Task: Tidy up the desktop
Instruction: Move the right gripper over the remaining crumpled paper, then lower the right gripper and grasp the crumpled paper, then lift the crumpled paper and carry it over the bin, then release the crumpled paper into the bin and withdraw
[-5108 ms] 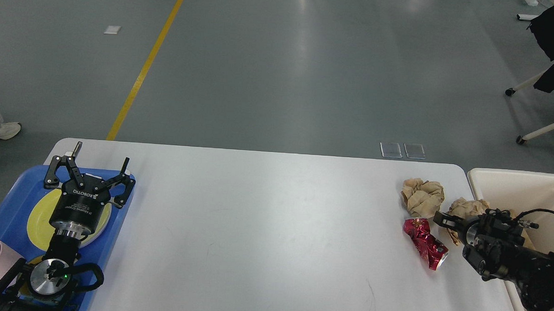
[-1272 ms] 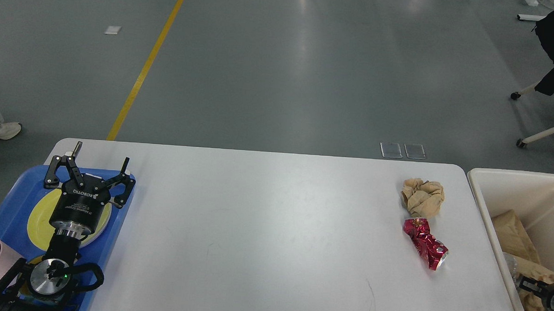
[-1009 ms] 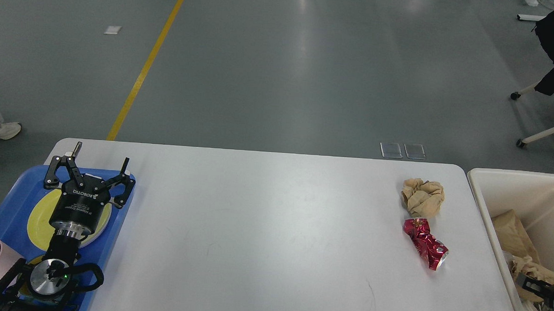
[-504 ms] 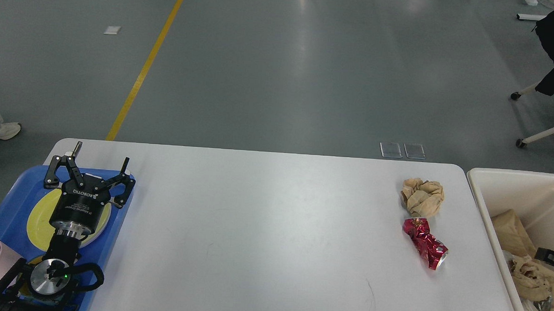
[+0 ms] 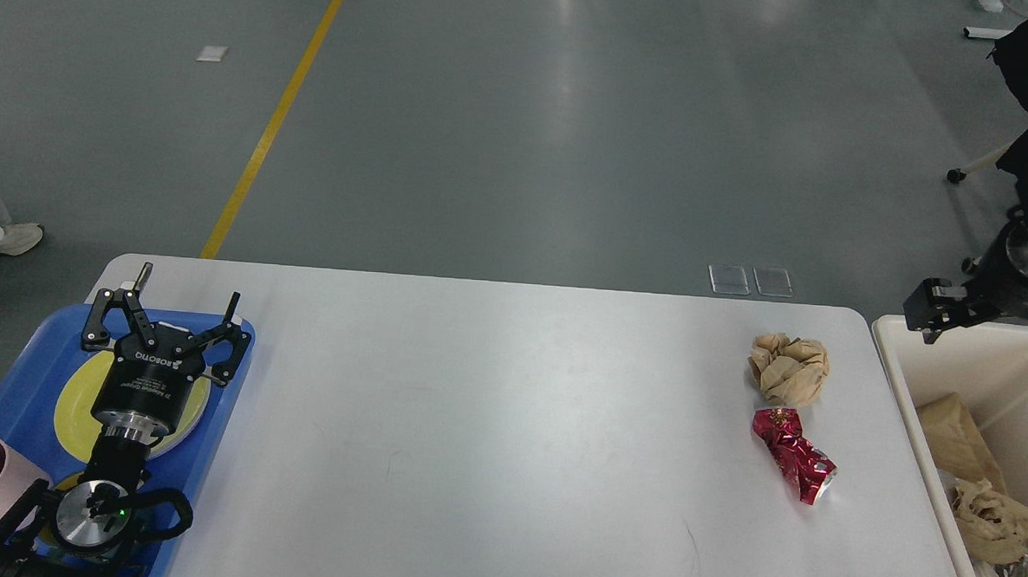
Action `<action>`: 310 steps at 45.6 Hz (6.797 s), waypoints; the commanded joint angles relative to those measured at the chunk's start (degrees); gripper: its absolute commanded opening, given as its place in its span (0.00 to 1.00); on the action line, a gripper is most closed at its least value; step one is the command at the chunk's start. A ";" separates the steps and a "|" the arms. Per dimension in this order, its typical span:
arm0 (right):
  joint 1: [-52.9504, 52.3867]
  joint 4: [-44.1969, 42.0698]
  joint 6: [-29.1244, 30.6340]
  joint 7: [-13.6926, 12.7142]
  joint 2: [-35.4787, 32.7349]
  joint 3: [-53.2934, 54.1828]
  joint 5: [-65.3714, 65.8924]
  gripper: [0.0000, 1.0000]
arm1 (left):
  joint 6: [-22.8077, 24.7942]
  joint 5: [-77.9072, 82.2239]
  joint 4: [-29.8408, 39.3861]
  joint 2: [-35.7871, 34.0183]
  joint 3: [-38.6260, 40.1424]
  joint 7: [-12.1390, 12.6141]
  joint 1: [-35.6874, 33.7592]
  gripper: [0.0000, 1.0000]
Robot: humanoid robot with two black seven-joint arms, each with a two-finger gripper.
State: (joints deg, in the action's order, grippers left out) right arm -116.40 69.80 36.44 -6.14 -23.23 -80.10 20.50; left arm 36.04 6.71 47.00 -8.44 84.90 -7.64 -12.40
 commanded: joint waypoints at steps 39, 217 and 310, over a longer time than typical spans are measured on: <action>2.91 3.88 -22.46 2.98 10.22 9.17 -5.91 1.00 | -0.01 -0.03 0.03 0.00 0.00 -0.01 0.01 0.97; -17.38 23.98 -8.57 8.69 -6.72 -15.96 -14.27 0.00 | -0.01 -0.03 0.03 0.00 0.00 -0.01 0.01 0.97; 88.45 -64.79 -40.31 1.39 1.26 38.00 -4.77 1.00 | -0.01 0.05 -0.06 0.00 0.00 -0.01 0.01 0.97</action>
State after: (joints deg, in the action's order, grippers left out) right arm -27.95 5.03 -3.63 -4.75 -22.06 -42.00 15.74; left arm 36.04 6.77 47.00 -8.44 84.90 -7.64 -12.47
